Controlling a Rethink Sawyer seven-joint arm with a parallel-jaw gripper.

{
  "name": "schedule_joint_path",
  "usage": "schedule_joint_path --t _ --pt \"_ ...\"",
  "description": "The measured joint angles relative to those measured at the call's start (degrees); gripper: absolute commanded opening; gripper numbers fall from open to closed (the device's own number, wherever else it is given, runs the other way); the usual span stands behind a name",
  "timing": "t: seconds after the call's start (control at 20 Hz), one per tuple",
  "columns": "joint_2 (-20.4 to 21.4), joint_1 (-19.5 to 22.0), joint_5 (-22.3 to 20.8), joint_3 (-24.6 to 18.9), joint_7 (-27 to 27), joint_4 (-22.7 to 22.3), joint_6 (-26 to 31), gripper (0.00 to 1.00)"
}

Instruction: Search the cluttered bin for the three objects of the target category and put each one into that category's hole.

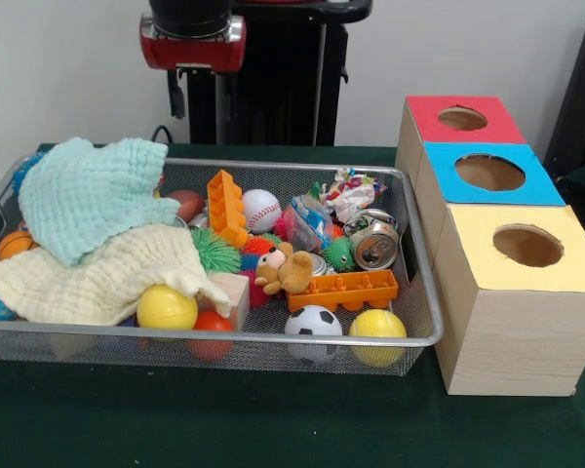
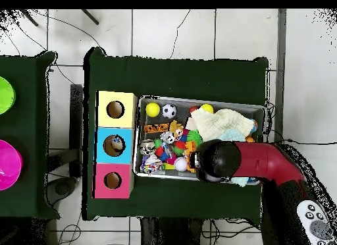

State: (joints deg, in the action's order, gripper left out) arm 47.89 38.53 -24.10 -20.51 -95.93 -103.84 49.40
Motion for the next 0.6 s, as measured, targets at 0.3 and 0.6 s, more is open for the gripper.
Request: schedule_joint_path --t 0.3,0.6 --pt "0.54 -2.0 1.82 -0.07 0.0 -1.06 -2.67 1.0" --pt "0.83 -4.38 4.09 -0.61 0.0 -1.78 -7.13 1.0"
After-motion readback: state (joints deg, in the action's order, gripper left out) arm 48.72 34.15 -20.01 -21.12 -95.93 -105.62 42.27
